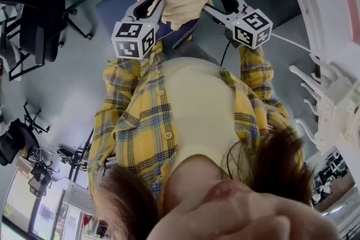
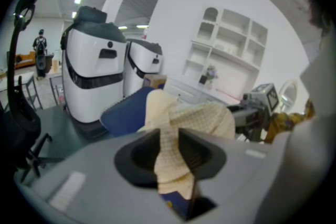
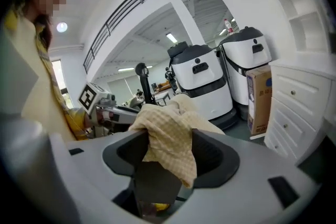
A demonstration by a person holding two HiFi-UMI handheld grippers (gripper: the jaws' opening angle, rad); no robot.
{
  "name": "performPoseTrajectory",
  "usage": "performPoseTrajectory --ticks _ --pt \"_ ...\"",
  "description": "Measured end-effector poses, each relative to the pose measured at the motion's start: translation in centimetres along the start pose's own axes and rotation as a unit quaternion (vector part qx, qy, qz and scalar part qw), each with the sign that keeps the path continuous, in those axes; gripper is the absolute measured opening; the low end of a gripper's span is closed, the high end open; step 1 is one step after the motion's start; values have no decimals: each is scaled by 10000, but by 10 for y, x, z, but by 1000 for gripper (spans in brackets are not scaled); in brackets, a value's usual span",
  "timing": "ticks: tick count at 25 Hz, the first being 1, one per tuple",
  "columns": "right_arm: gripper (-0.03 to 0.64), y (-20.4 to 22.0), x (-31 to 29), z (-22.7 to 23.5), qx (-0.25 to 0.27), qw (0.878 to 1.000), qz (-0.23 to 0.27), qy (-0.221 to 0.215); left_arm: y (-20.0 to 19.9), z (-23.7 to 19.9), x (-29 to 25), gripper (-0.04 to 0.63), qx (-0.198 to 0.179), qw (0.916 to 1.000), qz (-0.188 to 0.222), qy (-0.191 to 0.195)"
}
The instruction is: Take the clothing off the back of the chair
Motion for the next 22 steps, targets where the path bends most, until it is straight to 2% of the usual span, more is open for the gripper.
performPoseTrajectory --ticks 3,11,17,22 --pt "232 -5 0 -3 -72 9991 100 -399 0 1 -1 106 29 10000 -12 -7" --pt "232 -18 -16 -13 -123 9977 250 -625 -4 4 -9 106 22 10000 -19 56" --pt "232 -20 -26 -19 117 9994 179 -271 -6 7 -11 106 -12 9999 -50 109" --pt "232 -16 -28 -24 -30 9996 269 0 -2 5 -6 106 -15 9999 -18 166"
Point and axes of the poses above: the fingertips, and each gripper's own axes: x backward along the fingers, z to its right, y out of its underside, the point moved 5 cm from there along x, backward along the fingers, and after that the axes turned 11 degrees about -z, right-handed, at the moved point
